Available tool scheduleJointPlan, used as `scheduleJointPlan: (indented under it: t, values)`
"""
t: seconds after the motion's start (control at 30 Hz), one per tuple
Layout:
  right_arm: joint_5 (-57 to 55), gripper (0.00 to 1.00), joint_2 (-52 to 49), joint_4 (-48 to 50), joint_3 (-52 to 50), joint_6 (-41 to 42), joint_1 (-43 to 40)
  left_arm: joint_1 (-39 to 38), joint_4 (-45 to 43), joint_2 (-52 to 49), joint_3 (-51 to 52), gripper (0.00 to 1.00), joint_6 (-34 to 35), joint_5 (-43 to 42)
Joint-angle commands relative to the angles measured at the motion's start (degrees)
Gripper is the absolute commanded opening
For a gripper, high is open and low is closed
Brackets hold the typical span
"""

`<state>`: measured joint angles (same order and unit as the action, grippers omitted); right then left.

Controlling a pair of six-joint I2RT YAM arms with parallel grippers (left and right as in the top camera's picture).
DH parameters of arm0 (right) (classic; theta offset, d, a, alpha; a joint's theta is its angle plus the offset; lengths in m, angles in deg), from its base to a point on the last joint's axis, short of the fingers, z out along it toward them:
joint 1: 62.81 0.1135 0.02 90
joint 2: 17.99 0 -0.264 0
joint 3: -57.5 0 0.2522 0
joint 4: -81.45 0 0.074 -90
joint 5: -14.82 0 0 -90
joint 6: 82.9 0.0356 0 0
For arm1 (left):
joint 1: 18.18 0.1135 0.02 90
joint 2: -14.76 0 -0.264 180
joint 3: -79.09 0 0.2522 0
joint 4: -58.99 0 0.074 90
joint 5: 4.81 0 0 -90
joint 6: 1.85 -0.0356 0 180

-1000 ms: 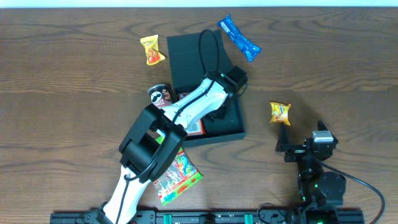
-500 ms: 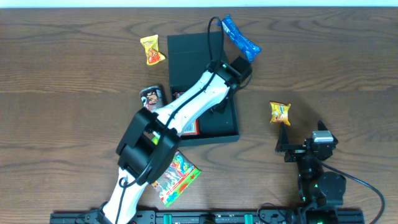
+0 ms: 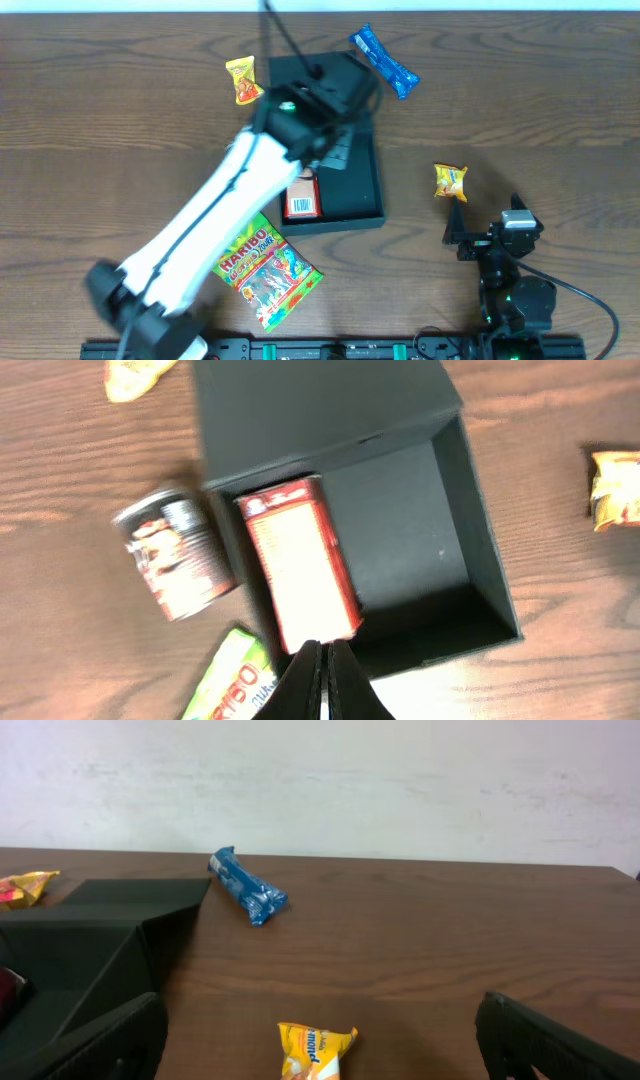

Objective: Pack container

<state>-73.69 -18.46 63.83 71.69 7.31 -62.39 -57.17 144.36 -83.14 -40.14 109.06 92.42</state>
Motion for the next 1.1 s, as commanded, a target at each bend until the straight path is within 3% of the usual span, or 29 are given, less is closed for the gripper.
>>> scheduleJointPlan:
  t: [0.0,0.43,0.6,0.67,0.77,0.9,1.0,1.07]
  values:
    - [-0.02,0.99,0.15,-0.24,-0.11,-0.04,-0.37,2.54,1.90,4.37,-0.87,0.06,-0.96,0.11]
    - [-0.02,0.99,0.15,-0.24,-0.11,-0.04,-0.37,18.64,12.04,15.76,-0.66,0.06,-4.28,0.66]
    - [-0.02,0.99,0.15,-0.24,-0.11,-0.04,-0.37,24.74,12.39,17.53,-0.07,0.24,-5.57,-0.59]
    - [0.00,0.99,0.15,-0.24,-0.11,-0.02,-0.37,26.97,12.33,17.62,0.92,0.40,-10.86,-5.77]
    - [0.02,0.99,0.15,-0.24,-0.11,-0.02,-0.37,30.34,12.31,17.57,3.69,0.52,-18.18,-14.29]
    - [-0.15,0.99,0.15,-0.22,-0.11,-0.04,-0.37,34.18,12.15,17.57,8.63,0.95,-26.73,-22.38]
    - [-0.15,0.99,0.15,-0.02,-0.11,-0.02,-0.37,36.54,12.07,17.55,12.15,0.95,-33.11,-31.21]
    - [1.18,0.99,0.13,-1.16,0.50,1.05,-0.35,37.46,11.50,17.55,13.75,0.95,-33.57,-30.71]
